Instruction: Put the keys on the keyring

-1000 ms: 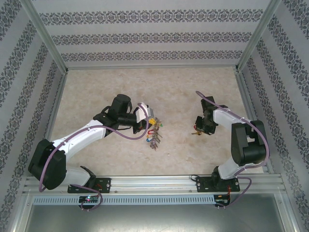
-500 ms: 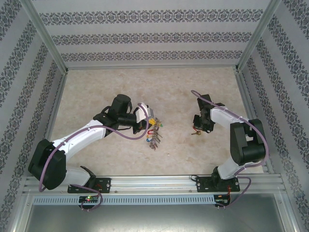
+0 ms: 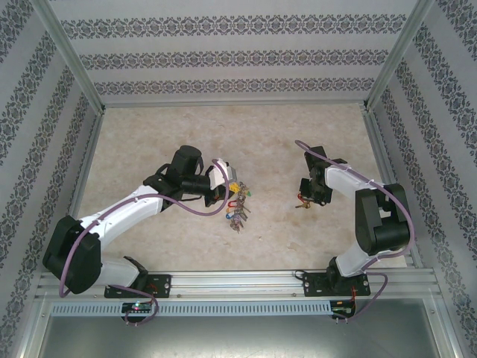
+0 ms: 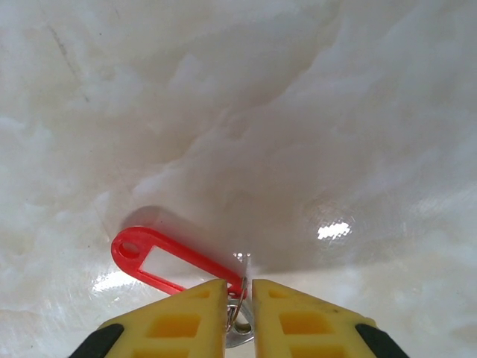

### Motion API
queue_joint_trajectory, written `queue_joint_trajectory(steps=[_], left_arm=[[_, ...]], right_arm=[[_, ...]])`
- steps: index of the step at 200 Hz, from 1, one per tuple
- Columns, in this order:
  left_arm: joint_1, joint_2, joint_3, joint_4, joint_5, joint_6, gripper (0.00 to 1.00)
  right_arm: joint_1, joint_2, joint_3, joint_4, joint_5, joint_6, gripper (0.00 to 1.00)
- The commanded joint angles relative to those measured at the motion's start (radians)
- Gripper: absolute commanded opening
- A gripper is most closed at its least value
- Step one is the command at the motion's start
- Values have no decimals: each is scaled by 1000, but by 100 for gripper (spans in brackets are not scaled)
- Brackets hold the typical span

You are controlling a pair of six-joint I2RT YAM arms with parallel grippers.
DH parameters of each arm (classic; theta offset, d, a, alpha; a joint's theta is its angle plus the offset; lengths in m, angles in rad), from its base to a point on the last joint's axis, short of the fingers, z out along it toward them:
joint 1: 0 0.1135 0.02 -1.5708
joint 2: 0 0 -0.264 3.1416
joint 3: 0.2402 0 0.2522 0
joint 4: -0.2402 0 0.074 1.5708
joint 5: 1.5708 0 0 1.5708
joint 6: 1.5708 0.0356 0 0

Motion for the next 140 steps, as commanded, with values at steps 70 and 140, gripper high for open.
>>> queue_joint_trajectory(steps=[70,140], left_arm=[[-2,-35,33,1,15,11,0],[-2,-37,33,-6,14,14,0]], right_arm=[[10,4,18,-16,-8,7,17],[9,7,17,-18,-12,14,17]])
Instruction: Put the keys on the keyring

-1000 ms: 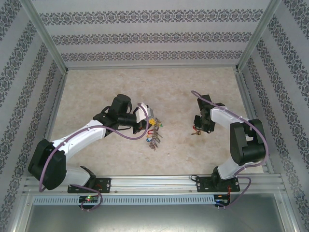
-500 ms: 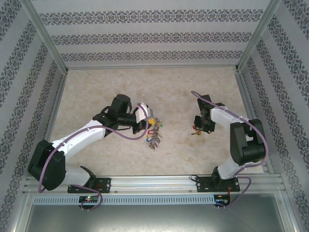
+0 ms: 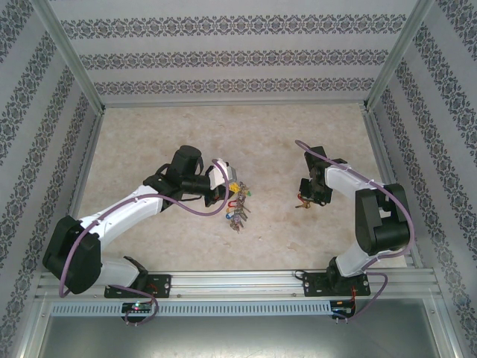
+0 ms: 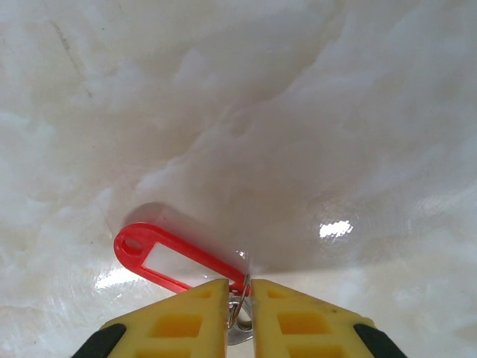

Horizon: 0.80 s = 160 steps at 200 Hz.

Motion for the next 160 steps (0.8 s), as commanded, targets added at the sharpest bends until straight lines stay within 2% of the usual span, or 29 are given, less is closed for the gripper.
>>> queue_joint_trajectory(steps=[1,109,148,160], left_arm=[[-2,-37,33,-4,14,14,0],[-2,-35,34,-7,15,18,0],[-3,-37,35,-9,13,19,0],[-2,-36,35,-9,13,19,0]], right_arm=[[9,7,18,-15,-4,13,17],[9,9,25,-25,-17,20,19],[9,16,30,-33,-31,19,16],[9,16,29,-34,-27,20,11]])
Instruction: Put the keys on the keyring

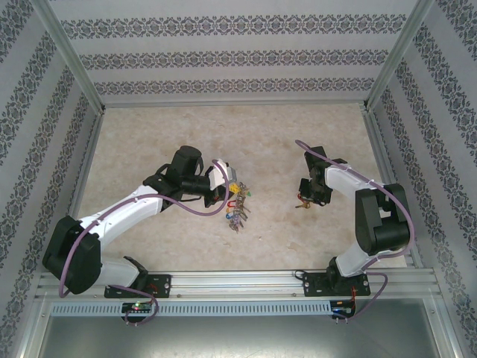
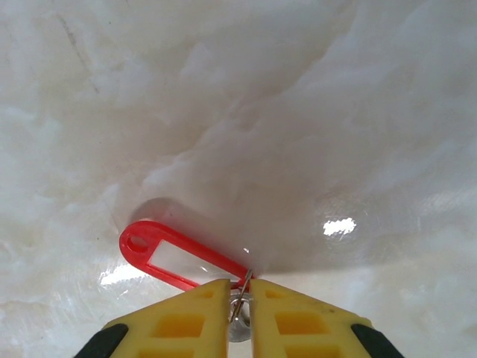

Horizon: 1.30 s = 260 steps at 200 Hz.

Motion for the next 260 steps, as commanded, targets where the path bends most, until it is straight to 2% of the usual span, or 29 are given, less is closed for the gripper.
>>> queue_joint_trajectory(steps=[1,74,201,260], left_arm=[[-3,-35,35,7,13,18,0],[-2,-35,38,3,13,19,0],[-2,-39,35,-2,11,21,0],[-2,-39,33,-1,11,20,0]], right_arm=[[9,14,27,-30,-7,11,11],[9,8,31,-38,7,12,17],[10,26,35,-22,0,5,14],[10,8,35,-16,8,-2,17]])
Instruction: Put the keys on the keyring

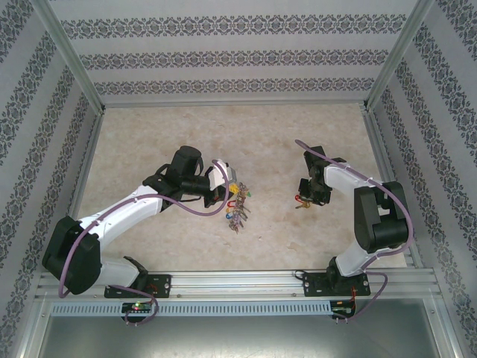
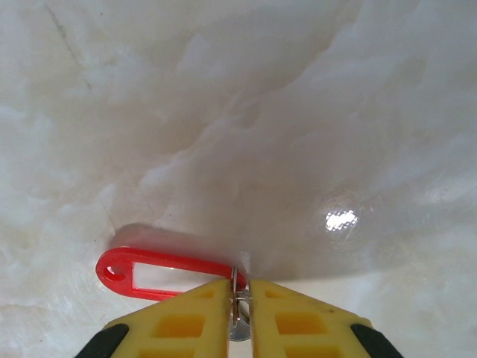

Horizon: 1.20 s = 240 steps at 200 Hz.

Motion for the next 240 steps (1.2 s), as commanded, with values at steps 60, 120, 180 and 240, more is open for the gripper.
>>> queue_joint_trajectory(steps=[60,120,180,240], left_arm=[[-3,-35,38,6,11,20,0],[-2,-42,33,0,9,22,0],[-2,-38,36,6,12,19,0],[-2,-37,22,32,23,-2,0]], right_arm=[[9,-8,24,11,12,-9,17],[10,-12,21,4,17,-9,11],[23,-125,7,51,-68,-99,0],[73,-433,-112,328,-550,-342,0]])
